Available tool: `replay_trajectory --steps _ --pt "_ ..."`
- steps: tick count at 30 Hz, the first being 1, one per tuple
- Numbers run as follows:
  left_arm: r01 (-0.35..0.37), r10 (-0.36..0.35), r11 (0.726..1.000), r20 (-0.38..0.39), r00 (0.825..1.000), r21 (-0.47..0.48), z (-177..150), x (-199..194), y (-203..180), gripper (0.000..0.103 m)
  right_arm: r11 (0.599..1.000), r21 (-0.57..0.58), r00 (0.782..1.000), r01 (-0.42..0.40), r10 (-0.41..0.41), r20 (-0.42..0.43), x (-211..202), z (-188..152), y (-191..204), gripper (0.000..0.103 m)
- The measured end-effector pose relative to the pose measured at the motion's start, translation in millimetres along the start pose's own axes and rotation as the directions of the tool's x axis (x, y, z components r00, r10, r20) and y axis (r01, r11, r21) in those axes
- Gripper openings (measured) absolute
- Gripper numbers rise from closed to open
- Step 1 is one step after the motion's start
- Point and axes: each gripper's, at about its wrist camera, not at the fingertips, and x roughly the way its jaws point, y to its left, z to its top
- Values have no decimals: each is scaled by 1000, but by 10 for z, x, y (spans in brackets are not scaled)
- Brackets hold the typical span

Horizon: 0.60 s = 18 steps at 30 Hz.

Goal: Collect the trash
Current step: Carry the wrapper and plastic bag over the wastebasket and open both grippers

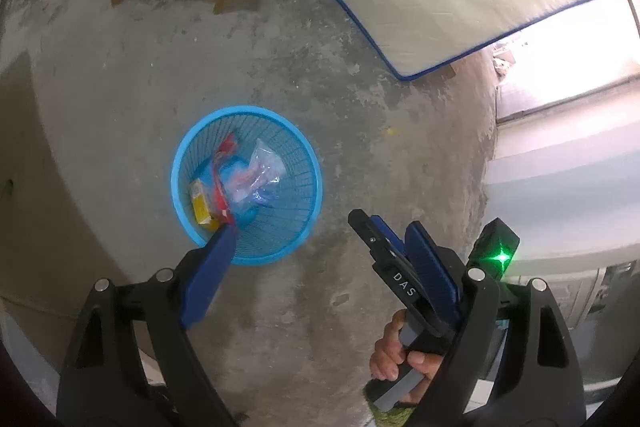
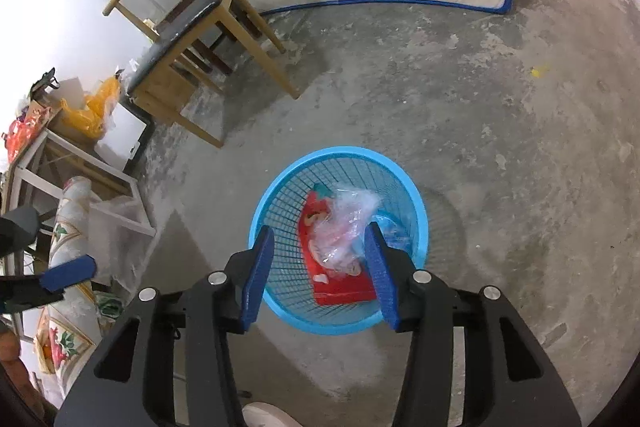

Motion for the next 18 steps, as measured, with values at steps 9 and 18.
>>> replay_trajectory --steps 9,18 --pt "-19 17 999 65 998 28 -204 -465 38 82 1000 -22 999 -12 13 33 -377 -169 -12 47" --pt "-96 74 990 197 978 103 -808 -1342 83 83 990 -138 996 -9 21 82 -1050 -424 349 78"
